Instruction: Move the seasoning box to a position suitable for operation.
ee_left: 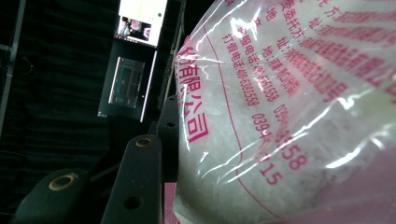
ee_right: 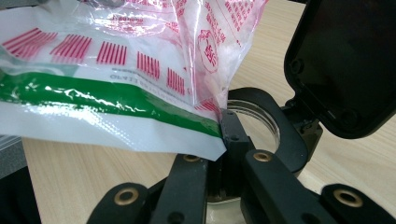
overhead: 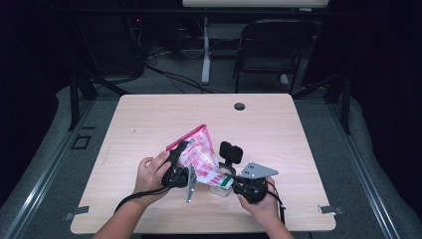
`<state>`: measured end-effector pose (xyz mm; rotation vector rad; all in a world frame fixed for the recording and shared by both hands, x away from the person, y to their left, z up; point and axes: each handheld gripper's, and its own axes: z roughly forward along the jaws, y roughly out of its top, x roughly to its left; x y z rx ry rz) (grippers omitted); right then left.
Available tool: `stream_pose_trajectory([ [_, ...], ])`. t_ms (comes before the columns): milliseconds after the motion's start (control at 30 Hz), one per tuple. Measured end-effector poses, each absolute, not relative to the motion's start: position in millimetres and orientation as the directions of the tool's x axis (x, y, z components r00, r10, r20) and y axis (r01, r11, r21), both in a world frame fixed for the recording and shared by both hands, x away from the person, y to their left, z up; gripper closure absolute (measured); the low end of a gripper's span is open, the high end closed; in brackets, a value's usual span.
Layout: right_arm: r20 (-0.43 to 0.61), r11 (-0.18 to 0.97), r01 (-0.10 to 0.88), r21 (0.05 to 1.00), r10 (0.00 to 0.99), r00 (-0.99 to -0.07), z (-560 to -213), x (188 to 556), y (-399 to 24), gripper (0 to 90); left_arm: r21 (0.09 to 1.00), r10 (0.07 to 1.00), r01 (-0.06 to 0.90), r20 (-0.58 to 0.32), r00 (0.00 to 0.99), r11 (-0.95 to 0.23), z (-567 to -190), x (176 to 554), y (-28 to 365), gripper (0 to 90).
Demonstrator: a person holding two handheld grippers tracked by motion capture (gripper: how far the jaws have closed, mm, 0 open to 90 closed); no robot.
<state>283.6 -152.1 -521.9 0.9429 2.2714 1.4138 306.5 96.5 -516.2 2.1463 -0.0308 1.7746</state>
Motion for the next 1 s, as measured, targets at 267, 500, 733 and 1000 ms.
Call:
stream_pose_trajectory([
  [267, 0.082, 0.300, 0.370, 0.879, 0.670, -0.737, -522.2, 283.8, -152.2, 89.2, 0.253, 0.203, -0.244, 0.956, 0.210, -0.936, -515.6, 306.4, 96.3, 64.3],
  [500, 0.082, 0.301, 0.371, 0.878, 0.670, -0.738, -522.9, 284.2, -152.1, 89.2, 0.255, 0.206, -0.243, 0.956, 0.209, -0.936, -515.2, 305.6, 95.9, 64.3],
  [733, 0.081, 0.304, 0.372, 0.877, 0.670, -0.738, -523.0, 284.2, -152.1, 89.2, 0.250, 0.201, -0.245, 0.957, 0.206, -0.937, -514.6, 305.2, 95.8, 64.3],
  [1000, 0.084, 0.300, 0.373, 0.878, 0.672, -0.736, -523.7, 283.9, -151.2, 89.2, 0.253, 0.204, -0.248, 0.957, 0.205, -0.935, -514.8, 304.8, 95.7, 64.3],
])
